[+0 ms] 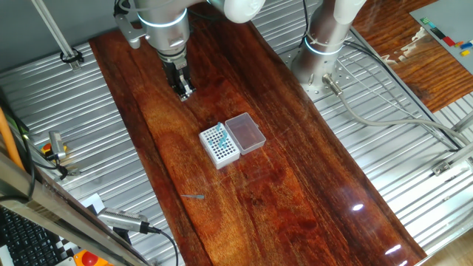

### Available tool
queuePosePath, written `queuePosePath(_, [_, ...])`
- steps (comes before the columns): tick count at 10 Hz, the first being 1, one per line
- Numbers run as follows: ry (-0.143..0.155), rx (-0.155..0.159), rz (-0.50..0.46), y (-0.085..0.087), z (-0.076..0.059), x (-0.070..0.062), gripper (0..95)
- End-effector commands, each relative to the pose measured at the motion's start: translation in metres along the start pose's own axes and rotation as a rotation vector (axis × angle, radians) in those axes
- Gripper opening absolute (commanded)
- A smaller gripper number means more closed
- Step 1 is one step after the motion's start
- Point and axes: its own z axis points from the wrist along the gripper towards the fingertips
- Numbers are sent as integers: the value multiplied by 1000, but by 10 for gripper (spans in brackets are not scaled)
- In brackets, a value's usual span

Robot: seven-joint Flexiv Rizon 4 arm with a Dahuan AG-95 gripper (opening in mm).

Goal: Insert a medium pipette tip into the holder for medium pipette tips

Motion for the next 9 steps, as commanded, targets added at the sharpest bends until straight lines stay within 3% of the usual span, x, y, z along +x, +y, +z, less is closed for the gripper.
queuePosePath(1, [11, -3, -1, 2, 2, -4, 0])
queuePosePath(4, [20, -6, 12, 4, 10, -33, 0])
queuePosePath(6, [31, -7, 11, 9, 25, -54, 0])
queuePosePath(9, [42, 2, -21, 14, 36, -57, 0])
